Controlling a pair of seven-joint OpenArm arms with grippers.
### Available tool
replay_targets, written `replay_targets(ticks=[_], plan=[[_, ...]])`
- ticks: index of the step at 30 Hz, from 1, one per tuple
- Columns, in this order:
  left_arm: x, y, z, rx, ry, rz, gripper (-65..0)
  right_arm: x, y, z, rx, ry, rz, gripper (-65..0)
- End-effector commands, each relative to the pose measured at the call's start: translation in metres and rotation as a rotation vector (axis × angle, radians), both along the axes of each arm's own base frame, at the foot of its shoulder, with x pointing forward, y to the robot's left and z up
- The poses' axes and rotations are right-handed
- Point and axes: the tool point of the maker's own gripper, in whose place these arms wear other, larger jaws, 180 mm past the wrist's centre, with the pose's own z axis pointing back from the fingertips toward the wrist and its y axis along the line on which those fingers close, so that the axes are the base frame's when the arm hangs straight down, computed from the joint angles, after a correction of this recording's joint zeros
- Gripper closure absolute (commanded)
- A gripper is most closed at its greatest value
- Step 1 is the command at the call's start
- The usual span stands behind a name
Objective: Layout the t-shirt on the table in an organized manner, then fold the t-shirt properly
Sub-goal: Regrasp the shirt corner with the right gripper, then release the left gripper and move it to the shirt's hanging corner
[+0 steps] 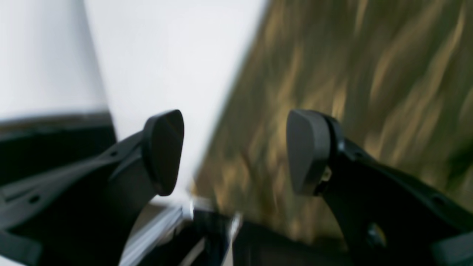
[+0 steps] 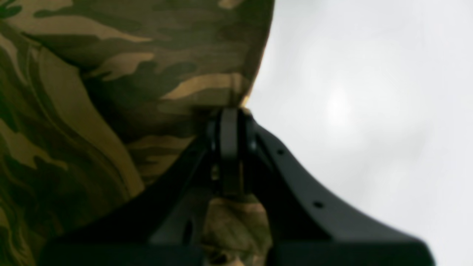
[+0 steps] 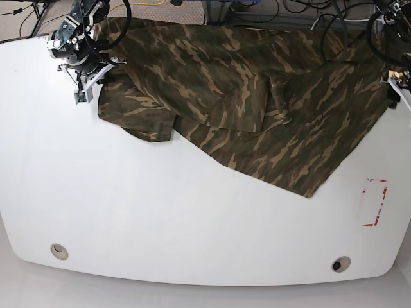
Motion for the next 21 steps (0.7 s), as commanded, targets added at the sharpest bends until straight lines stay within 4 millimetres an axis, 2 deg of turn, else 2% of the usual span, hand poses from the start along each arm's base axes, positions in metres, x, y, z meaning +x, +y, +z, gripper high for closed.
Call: replay_targets(ticks=[1,5,6,8,13,18,21], plan=[[0.018,0.010,0.027,0.038,-0.070,0.027,-41.3,0.002,-0.004,0.004,-0.018,-0.004,0.004,-2.2],[0.056,-0.009,0.038,-0.020,-0.157,-0.003,-41.3,0.006,-0.004,0.005,-0.018,-0.013,0.004,-2.2],[0.061,-0.011,0.038,-0.029,-0.165,-0.006,-41.4,0.006,-0.004,0.005,-0.018,-0.013,0.004,-2.2],[0.082,-0.023,0.037,-0.070,-0.180,-0.041,-41.4,0.007,-0.004,0.006,-0.018,-0.016,0.004,-2.2],[0.130,-0.051,0.024,-0.173,-0.156,-0.126,-41.4,0.010,0.001,0.006,-0.013,-0.018,0.017,-2.2],[0.170,-0.072,0.021,-0.264,-0.194,-0.189,-41.5,0.013,0.012,0.005,-0.011,-0.016,0.065,-2.2],[0.192,-0.090,0.012,-0.325,-0.199,-0.238,-41.5,0.014,0.014,0.005,-0.009,-0.018,0.071,-2.2]])
